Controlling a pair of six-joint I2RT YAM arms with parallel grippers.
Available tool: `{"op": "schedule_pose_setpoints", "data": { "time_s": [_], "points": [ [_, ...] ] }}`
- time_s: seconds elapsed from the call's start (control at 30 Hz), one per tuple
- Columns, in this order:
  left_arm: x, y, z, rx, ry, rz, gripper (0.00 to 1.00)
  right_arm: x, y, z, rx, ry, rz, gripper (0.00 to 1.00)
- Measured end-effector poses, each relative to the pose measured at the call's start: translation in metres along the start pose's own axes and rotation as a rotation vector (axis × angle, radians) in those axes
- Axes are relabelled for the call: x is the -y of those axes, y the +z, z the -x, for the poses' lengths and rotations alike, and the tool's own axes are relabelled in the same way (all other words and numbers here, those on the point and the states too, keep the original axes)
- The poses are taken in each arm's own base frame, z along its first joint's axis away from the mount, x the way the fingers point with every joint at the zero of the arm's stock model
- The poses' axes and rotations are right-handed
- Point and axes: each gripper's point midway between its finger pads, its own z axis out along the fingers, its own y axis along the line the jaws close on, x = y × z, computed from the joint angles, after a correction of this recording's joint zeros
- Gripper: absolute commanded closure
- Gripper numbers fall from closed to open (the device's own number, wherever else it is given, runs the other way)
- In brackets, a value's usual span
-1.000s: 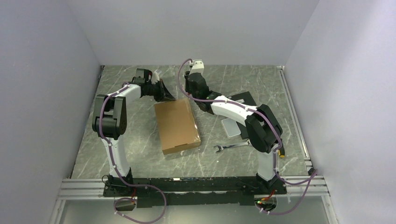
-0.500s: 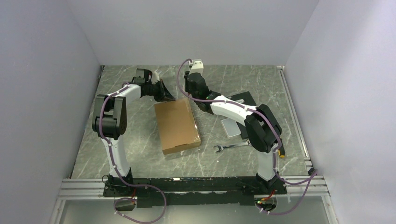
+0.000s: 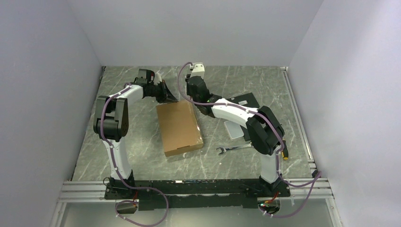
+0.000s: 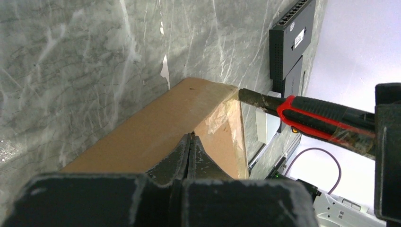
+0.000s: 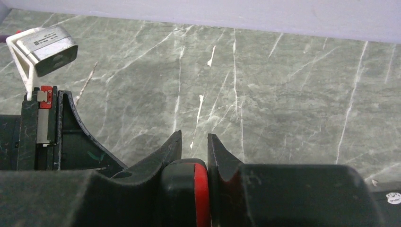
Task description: Unpack the express box
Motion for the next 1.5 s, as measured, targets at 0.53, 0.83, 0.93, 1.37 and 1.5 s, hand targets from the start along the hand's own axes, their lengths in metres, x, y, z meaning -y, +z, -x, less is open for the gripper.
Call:
{"op": "schedule_pose_setpoints", "data": {
  "time_s": [0.53, 0.83, 0.93, 1.37, 1.5],
  "points": [
    [-0.003, 0.000, -0.002, -0.009, -0.024, 0.032, 1.00, -0.012, -0.031, -0.015, -0.002, -0.052, -0.079, 1.00],
    [0.003, -0.002, -0.004, -0.012, 0.019, 0.028, 0.58, -0.006, -0.038, -0.019, -0.003, 0.019, -0.130, 1.00],
    [0.014, -0.016, -0.005, 0.018, 0.083, 0.046, 0.30, -0.004, -0.040, -0.020, -0.009, 0.041, -0.154, 1.00],
    [0.088, -0.143, -0.072, 0.250, 0.396, 0.068, 0.20, 0.027, -0.011, -0.008, -0.039, -0.001, -0.148, 1.00],
    [0.088, -0.117, -0.150, 0.168, 0.608, 0.051, 0.19, 0.034, 0.004, -0.003, -0.058, -0.024, -0.099, 1.00]
  ]
}}
